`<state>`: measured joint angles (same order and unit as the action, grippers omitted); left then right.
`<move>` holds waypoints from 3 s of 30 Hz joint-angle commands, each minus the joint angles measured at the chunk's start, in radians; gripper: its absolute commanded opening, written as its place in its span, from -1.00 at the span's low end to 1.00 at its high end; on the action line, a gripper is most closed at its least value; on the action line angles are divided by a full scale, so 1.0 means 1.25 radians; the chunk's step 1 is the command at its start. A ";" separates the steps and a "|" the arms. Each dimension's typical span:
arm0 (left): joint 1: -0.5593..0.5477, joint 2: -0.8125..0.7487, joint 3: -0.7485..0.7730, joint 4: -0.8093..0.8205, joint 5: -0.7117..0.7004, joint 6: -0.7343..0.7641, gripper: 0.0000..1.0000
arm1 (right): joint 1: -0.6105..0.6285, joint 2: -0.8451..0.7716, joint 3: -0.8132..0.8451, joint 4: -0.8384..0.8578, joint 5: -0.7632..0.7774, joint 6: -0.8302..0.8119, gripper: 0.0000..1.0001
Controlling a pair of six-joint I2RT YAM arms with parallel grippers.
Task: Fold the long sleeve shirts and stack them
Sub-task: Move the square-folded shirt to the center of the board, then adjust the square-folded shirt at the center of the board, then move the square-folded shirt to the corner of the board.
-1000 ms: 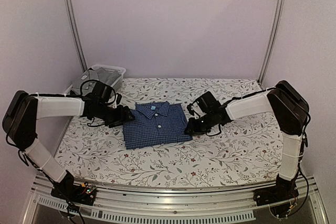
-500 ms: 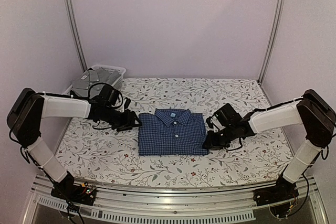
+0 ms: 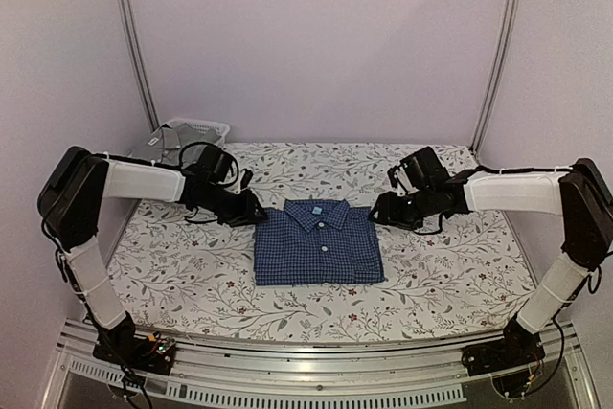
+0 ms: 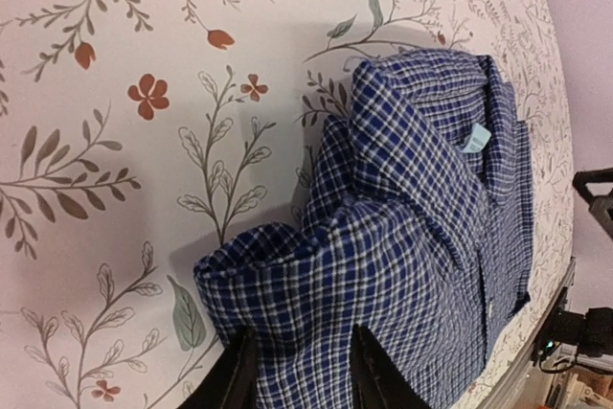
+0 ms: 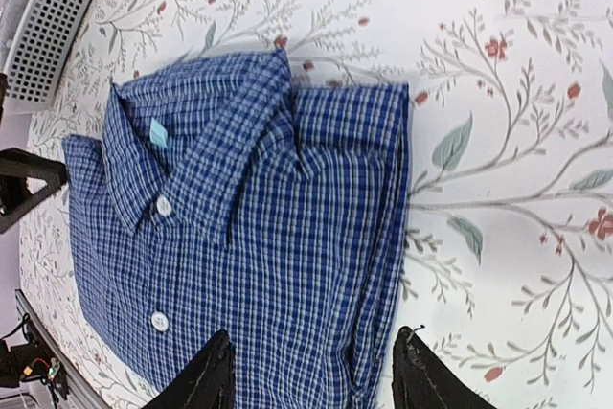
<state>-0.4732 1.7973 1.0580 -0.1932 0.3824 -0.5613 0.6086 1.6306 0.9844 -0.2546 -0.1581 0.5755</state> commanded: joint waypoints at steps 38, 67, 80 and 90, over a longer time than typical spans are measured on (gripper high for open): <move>-0.009 0.117 0.157 -0.073 -0.056 0.042 -0.57 | -0.046 0.221 0.159 -0.012 0.136 -0.070 -0.19; 0.030 -0.191 0.072 -0.146 -0.126 0.071 0.76 | 0.189 0.369 0.366 0.189 -0.248 0.016 0.98; 0.034 -0.201 0.067 -0.157 -0.130 0.070 0.75 | 0.105 0.412 0.279 0.197 -0.210 0.032 0.98; 0.035 -0.203 0.078 -0.173 -0.132 0.071 0.75 | -0.083 0.383 0.241 0.147 -0.267 -0.093 0.98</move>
<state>-0.4381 1.5692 1.1500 -0.3866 0.2256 -0.4824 0.5930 2.1159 1.3148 0.0402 -0.4950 0.5541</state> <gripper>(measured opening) 0.876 0.989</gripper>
